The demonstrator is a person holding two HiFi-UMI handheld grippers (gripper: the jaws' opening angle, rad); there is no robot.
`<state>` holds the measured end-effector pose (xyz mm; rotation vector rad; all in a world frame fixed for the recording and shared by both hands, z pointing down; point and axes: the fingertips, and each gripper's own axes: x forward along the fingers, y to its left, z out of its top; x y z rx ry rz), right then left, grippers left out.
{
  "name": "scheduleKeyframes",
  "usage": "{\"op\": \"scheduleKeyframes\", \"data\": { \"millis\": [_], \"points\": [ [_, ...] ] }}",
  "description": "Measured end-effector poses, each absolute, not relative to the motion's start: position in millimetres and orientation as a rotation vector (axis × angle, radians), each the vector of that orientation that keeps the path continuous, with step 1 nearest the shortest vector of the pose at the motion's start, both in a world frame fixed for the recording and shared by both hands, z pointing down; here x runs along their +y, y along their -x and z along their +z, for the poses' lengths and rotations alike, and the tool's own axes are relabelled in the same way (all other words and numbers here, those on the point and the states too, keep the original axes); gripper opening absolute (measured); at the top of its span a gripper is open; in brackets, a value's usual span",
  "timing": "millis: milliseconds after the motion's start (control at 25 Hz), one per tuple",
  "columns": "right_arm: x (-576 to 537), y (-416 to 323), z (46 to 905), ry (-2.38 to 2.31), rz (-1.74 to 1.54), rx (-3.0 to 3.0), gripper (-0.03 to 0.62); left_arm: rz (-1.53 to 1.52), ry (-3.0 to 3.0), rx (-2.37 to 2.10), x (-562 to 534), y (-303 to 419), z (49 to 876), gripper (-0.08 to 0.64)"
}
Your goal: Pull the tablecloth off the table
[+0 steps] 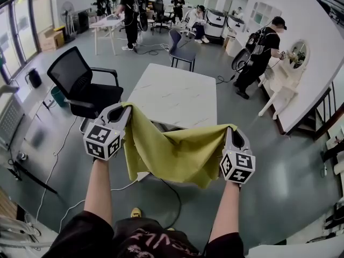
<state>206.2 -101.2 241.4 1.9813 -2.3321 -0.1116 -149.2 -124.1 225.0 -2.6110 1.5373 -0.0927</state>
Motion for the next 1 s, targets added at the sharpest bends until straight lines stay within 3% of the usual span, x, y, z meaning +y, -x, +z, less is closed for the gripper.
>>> {"op": "scheduleKeyframes", "data": {
  "millis": [1000],
  "points": [
    [-79,-206,269,-2.006,-0.087,-2.31,0.014,-0.126,2.635,1.528,-109,154,247,0.005]
  ]
}}
